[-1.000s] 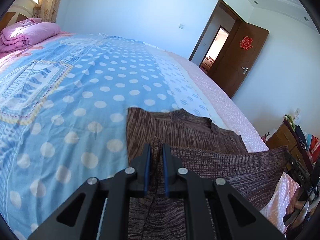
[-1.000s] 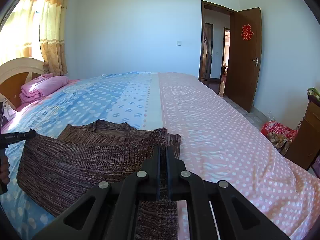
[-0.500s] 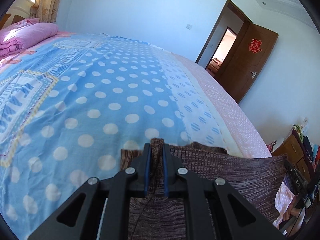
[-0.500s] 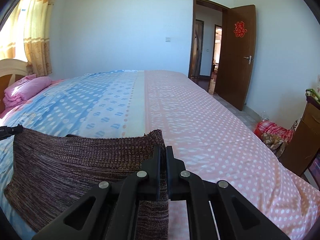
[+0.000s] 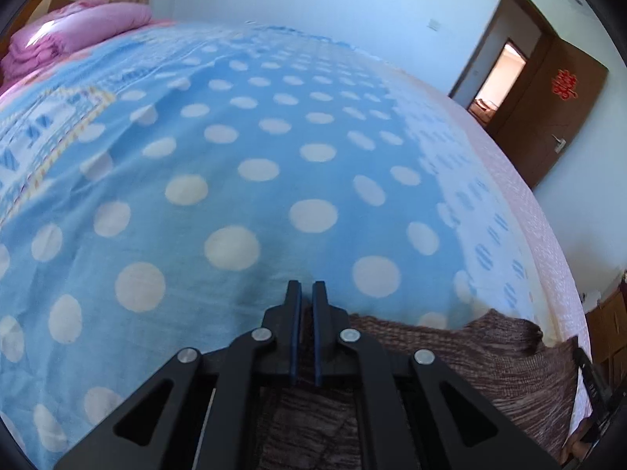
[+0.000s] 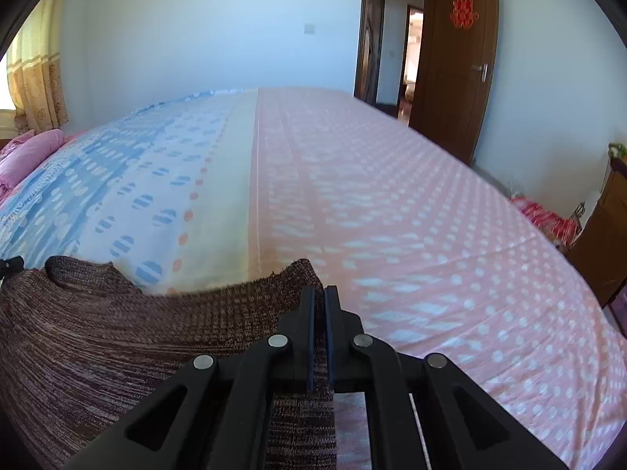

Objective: Fold small clothes

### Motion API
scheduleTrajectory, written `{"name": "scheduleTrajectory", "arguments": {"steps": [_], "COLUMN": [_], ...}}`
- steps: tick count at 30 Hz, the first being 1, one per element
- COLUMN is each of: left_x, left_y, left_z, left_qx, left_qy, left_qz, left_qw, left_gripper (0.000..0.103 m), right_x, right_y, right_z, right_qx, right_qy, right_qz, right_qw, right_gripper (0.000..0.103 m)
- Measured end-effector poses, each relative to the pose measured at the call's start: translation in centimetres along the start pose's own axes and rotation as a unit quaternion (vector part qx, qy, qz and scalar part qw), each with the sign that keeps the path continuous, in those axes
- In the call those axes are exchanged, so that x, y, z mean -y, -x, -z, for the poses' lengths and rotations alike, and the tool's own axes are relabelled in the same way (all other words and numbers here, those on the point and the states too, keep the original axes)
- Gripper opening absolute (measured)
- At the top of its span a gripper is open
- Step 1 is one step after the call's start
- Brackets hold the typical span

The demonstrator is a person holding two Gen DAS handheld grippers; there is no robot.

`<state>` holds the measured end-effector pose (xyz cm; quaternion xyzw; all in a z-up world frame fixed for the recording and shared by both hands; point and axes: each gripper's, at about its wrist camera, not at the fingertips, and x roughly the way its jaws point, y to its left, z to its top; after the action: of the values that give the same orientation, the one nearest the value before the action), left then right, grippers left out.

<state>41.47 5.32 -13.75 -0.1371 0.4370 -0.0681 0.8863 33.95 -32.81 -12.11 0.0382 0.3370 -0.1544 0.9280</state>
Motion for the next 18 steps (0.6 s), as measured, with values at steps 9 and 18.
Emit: {"name": "scheduleTrajectory", "arguments": {"steps": [9,18], "left_x": [-0.1,2.4], "left_y": [0.1,2.6], "left_z": [0.6,1.0], "left_qx": [0.006,0.027], "left_qy": [0.006,-0.054], "left_qz": [-0.021,-0.060], "left_qw": [0.9997,0.9963], "left_gripper": [0.013,0.058], "right_x": [-1.4,-4.1], "right_y": [-2.6,-1.9], "right_z": [0.3,0.1], "right_qx": [-0.059,-0.047], "right_qy": [0.033,0.113], "right_qz": [0.022,0.075], "right_qw": [0.997,0.990], "right_gripper": [0.005,0.005]}}
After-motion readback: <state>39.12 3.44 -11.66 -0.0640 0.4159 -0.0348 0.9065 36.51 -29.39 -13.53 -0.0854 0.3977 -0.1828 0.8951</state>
